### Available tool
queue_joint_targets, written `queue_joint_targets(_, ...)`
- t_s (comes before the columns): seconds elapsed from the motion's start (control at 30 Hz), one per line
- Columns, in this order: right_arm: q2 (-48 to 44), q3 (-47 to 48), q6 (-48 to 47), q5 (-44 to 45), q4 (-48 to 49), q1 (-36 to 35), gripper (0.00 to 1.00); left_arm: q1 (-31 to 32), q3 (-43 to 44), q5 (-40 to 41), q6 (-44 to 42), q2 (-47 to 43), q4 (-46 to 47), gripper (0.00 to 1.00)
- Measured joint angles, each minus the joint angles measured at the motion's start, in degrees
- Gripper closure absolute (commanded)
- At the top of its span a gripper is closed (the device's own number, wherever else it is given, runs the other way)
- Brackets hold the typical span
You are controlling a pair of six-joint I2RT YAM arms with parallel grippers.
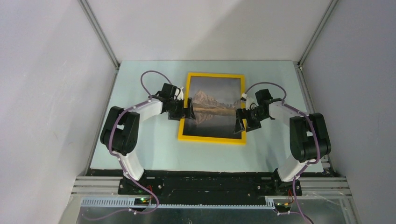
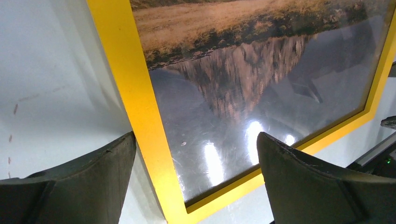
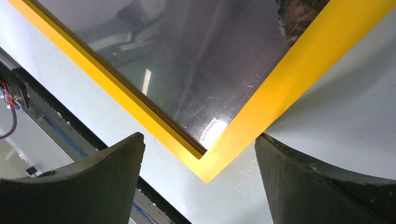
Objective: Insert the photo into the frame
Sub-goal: Turn over the photo frame at the center of the board.
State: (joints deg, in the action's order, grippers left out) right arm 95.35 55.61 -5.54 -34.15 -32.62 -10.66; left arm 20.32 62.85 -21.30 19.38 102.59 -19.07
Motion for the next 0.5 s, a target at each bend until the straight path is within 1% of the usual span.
queue_joint_targets(0.23, 0.0, 0.0, -2.8, -0.3, -3.2, -1.6, 0.09, -0.1, -5.0, -1.7, -3.4, -4.5, -1.9, 0.01)
queue_joint_targets(0.43, 0.0, 0.0, -3.6, -0.3, -4.0, -1.6, 0.09, -0.1, -6.8, -3.1, -4.5, -6.4, -3.3, 0.0)
queue_joint_targets(0.5, 0.0, 0.0, -3.6, -0.3, -4.1, -1.7, 0.07, -0.1, -6.8, -3.1, -4.5, -6.8, -3.8, 0.0)
